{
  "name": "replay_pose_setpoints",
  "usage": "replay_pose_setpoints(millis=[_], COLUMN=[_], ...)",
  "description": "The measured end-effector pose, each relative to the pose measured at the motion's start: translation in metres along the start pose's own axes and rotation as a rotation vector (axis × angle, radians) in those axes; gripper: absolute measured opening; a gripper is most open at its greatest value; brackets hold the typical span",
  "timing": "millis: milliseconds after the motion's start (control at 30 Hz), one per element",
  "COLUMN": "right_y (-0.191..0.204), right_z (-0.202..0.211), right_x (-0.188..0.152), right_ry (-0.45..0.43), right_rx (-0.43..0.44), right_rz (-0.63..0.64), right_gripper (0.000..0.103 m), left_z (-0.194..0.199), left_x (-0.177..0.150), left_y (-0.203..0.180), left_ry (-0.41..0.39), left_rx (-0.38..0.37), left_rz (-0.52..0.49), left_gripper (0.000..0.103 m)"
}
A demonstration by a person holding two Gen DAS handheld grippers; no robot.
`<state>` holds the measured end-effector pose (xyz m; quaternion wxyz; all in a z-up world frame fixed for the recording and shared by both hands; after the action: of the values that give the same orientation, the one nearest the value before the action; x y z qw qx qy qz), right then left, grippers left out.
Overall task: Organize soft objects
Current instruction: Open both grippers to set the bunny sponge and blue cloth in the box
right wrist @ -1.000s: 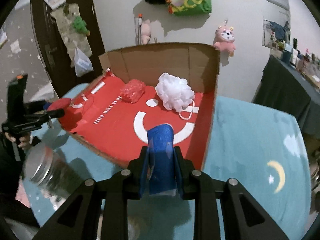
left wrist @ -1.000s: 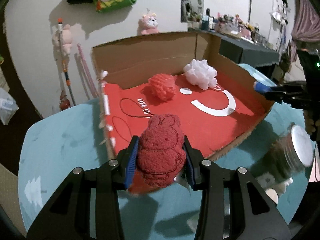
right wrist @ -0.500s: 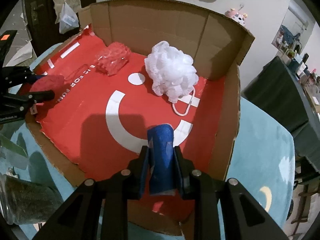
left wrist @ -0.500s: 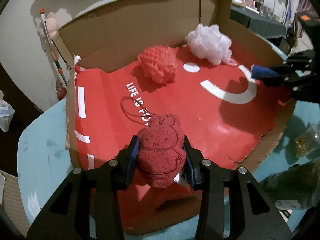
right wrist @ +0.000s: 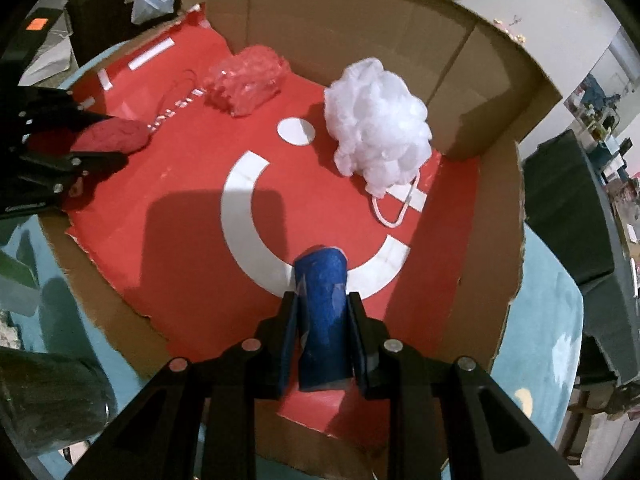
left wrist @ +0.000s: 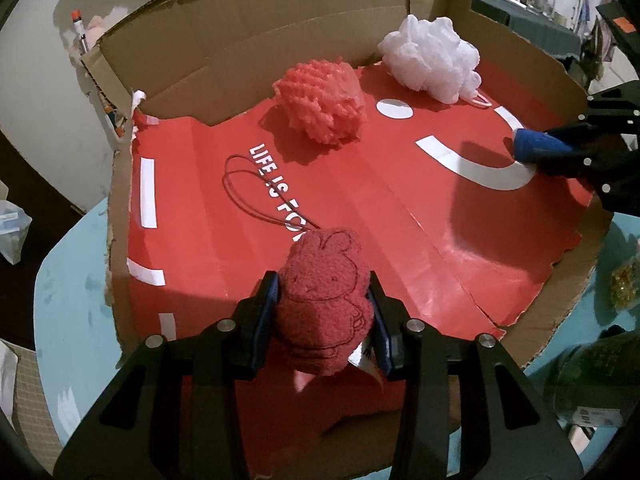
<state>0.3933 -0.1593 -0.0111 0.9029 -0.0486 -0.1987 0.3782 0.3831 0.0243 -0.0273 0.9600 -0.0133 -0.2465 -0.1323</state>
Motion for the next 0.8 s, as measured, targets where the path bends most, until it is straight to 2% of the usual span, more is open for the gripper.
replay_pose_setpoints(millis=[400,500,800], right_y=[0.0008,0.0029,0.0018], right_z=[-0.0070,-0.0065,-0.0078], right_x=[-0.0088,-0.0083,-0.0059], right_ry=[0.023,0.023,0.025], right_rx=[-0.017,-0.021,-0.016], right_rz=[0.019,0.024,0.023], right_gripper=[0.026,0.026,0.028], left_z=[-0.0009,-0.0015,0.0019], left_x=[0.0025,0.0028,0.0029], left_y=[0.0003,-0.0011,-0.0062], left_ry=[-0.008,-0.011,-0.010], left_rx=[-0.024,-0.023,-0.040], left_rz=[-0.003,-0.007,-0.010], left_gripper=[0.041,0.048,0.049])
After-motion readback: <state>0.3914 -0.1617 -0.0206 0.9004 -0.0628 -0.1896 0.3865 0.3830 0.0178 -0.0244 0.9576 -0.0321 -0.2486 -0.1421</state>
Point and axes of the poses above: each gripper's, at about its wrist camera, not at the fingertips, and z roughly against the way its jaws point, y to its left, x to its top, the point moved 10 cm from there along -z, roughly the way its jaws point, and after that the axes turned 11 degrees about z, right-handed, at the moved point
